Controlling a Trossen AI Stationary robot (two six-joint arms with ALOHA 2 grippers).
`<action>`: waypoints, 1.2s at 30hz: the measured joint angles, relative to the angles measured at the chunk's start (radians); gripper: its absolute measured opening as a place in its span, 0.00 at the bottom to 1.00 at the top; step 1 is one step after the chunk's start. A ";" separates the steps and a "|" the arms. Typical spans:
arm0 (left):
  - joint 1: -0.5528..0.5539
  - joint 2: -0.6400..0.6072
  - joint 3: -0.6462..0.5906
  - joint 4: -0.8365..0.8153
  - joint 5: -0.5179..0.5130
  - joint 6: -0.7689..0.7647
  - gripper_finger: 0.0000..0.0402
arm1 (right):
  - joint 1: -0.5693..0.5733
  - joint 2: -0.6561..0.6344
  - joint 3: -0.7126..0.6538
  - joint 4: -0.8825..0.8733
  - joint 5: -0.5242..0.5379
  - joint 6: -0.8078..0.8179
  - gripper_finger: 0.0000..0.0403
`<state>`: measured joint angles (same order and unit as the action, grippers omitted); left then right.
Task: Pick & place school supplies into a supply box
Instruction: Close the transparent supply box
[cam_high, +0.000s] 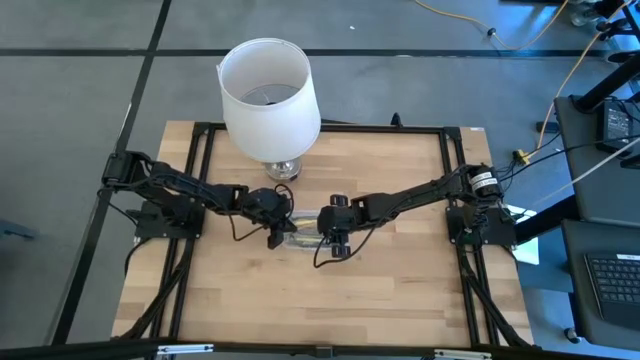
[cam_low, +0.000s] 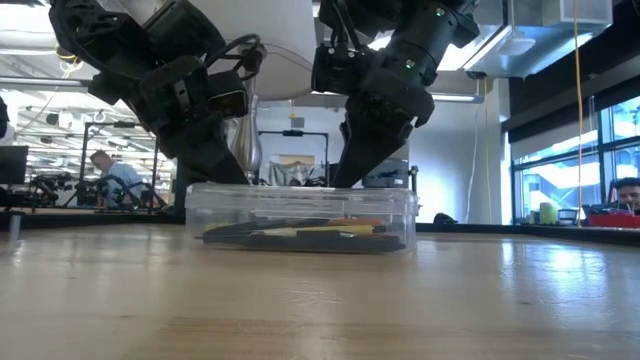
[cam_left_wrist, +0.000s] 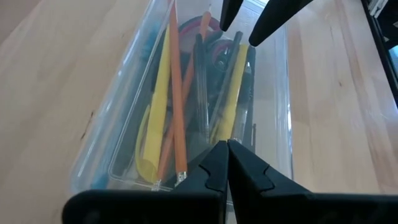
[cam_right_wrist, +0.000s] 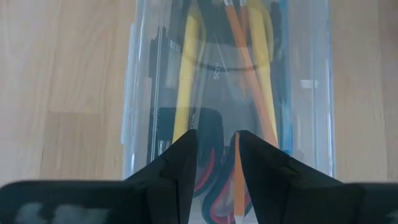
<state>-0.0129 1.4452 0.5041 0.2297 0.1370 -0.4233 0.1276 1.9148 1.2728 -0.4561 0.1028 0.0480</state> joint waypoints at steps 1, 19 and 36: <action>0.000 0.000 0.000 0.000 -0.001 0.000 0.00 | 0.000 0.000 0.000 -0.001 0.000 0.001 0.31; -0.094 -0.067 -0.003 0.073 -0.103 0.236 0.00 | 0.000 0.001 -0.002 -0.012 0.000 0.023 0.31; -0.323 0.182 0.188 0.095 -0.424 0.424 0.00 | 0.000 0.001 -0.002 -0.013 -0.001 0.029 0.31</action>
<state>-0.3363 1.6268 0.6925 0.3243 -0.2869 0.0007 0.1272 1.9160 1.2705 -0.4695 0.1015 0.0774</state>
